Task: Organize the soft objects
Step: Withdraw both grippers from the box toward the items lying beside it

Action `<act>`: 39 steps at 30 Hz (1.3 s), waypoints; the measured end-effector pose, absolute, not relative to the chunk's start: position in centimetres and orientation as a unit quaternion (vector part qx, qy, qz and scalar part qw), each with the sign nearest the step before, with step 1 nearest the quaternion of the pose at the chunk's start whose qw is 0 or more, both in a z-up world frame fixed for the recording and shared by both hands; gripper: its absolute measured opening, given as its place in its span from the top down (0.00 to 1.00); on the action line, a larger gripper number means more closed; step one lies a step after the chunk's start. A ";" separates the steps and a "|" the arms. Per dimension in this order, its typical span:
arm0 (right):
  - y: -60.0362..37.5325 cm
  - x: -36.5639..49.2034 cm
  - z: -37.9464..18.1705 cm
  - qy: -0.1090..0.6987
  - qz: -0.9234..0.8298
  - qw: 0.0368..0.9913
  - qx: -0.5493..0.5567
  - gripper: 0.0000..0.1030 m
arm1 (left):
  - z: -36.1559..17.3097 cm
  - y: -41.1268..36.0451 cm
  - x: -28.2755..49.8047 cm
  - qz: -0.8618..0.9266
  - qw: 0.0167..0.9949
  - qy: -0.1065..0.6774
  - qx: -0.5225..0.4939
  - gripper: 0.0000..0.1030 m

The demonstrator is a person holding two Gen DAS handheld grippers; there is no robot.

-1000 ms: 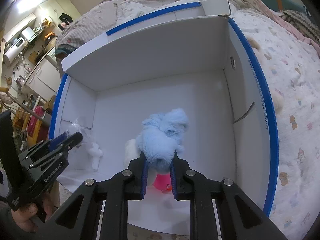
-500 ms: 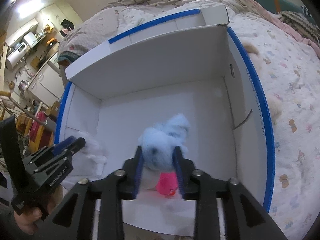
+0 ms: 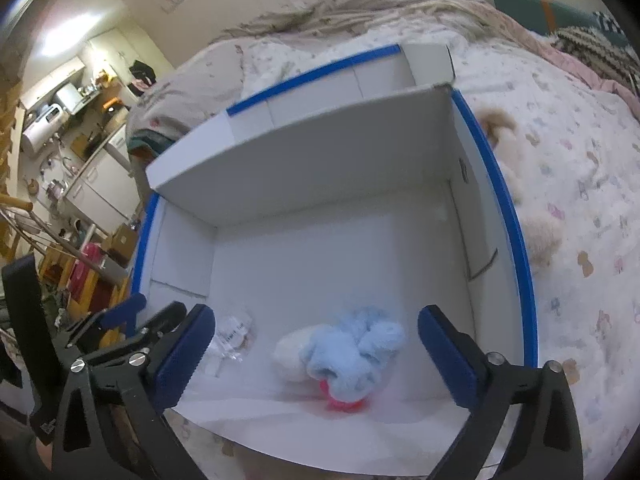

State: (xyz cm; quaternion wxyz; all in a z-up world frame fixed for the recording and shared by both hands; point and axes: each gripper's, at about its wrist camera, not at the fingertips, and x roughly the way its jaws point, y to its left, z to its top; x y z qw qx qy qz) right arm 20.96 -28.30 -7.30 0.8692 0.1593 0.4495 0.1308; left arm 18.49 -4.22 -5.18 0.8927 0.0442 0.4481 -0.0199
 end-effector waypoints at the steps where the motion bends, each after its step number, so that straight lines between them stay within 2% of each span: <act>1: -28.3 20.9 -7.2 0.446 0.133 0.871 0.159 0.00 | -5.2 -4.2 18.4 -0.020 0.893 0.447 0.043 0.36; 18: -29.3 17.8 -5.5 0.419 0.119 0.881 0.186 0.00 | -3.0 -2.6 14.6 -0.025 0.900 0.433 0.035 0.36; 26: -29.2 14.9 -3.9 0.402 0.112 0.894 0.162 0.00 | -1.7 -1.9 11.7 -0.025 0.910 0.411 0.054 0.35; 39: -30.1 11.0 -5.4 0.430 0.107 0.879 0.175 0.00 | -4.0 0.7 8.0 -0.010 0.897 0.439 0.050 0.34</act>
